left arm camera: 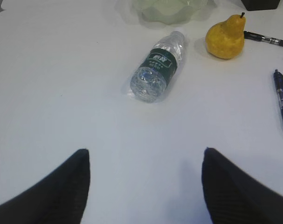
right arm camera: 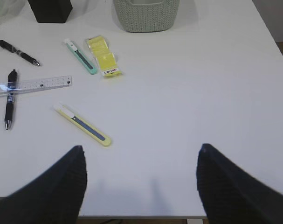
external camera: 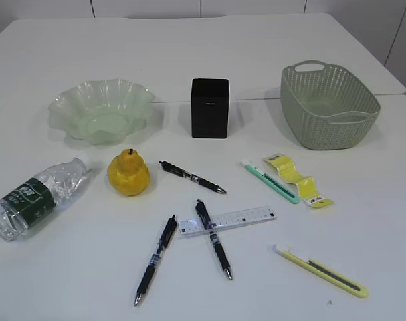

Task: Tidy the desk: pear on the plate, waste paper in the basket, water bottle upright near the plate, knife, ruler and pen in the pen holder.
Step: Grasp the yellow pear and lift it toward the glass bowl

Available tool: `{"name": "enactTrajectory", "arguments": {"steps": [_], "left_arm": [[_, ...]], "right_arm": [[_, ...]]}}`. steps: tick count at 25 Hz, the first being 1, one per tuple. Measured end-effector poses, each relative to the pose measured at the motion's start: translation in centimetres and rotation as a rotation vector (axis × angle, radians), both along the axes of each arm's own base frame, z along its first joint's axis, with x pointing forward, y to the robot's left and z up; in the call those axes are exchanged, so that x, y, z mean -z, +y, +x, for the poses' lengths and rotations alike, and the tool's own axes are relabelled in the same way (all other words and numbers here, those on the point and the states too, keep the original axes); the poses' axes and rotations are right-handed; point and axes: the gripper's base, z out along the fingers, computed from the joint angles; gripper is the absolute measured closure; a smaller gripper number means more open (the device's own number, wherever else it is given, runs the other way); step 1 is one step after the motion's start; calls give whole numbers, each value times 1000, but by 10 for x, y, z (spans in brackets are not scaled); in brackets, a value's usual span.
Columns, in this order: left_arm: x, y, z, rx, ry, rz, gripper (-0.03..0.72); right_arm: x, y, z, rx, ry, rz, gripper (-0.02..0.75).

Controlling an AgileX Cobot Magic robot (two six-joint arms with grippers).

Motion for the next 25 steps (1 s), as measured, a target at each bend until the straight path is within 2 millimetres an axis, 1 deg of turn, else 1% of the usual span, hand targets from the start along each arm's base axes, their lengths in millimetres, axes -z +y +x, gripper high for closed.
{"name": "enactTrajectory", "arguments": {"steps": [25], "left_arm": [[0, 0, 0, 0, 0, 0, 161]], "right_arm": [[0, 0, 0, 0, -2, 0, 169]]}}
